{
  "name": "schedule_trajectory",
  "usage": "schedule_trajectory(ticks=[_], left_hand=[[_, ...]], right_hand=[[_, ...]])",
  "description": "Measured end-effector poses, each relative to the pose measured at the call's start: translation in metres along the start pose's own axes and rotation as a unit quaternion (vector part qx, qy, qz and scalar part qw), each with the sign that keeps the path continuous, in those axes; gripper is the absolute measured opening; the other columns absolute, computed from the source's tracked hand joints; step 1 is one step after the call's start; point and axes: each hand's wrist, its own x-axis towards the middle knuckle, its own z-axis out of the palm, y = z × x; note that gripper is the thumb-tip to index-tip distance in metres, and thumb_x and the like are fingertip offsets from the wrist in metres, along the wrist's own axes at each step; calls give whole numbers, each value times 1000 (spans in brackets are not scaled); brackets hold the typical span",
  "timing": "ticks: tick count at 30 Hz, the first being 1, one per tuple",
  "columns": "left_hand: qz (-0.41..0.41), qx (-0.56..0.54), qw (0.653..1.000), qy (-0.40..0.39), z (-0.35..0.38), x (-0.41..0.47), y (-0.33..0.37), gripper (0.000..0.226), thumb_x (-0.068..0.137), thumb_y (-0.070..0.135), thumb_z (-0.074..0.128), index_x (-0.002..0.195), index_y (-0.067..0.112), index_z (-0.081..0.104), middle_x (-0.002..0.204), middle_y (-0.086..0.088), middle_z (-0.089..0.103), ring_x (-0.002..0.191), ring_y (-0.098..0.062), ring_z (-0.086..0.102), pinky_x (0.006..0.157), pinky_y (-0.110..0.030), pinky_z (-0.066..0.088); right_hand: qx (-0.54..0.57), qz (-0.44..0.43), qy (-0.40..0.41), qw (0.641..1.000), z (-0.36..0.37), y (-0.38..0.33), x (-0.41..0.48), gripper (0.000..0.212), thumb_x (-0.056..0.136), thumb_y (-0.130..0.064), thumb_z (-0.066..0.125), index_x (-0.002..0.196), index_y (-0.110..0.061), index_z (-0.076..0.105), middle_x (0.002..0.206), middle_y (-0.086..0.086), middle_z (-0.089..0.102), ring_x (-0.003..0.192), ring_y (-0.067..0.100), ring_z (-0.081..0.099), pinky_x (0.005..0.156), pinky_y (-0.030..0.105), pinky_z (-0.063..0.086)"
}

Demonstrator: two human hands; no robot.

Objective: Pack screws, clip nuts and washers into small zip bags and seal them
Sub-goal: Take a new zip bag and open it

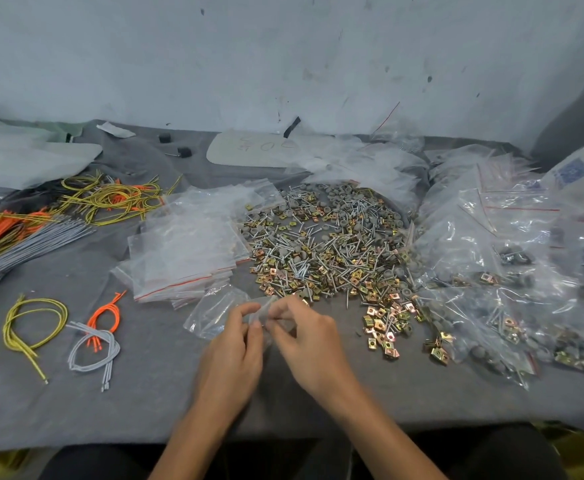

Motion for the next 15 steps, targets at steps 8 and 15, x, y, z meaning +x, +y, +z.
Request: schedule_trajectory(ticks=[8, 15], left_hand=[[19, 20, 1000, 5, 2, 1, -3, 26, 101, 40, 44, 124, 52, 46, 76, 13, 67, 75, -14, 64, 68, -36, 49], [18, 17, 1000, 10, 4, 2, -6, 26, 100, 41, 43, 123, 52, 47, 72, 15, 64, 71, -12, 61, 63, -33, 42]], right_hand=[[-156, 2, 20, 988, -58, 26, -12, 14, 93, -19, 66, 99, -32, 67, 100, -17, 64, 91, 5, 61, 81, 34, 51], [-344, 130, -59, 928, -119, 58, 3, 19, 97, -45, 57, 112, -38, 65, 106, -13, 52, 110, 18, 57, 85, 38, 50]])
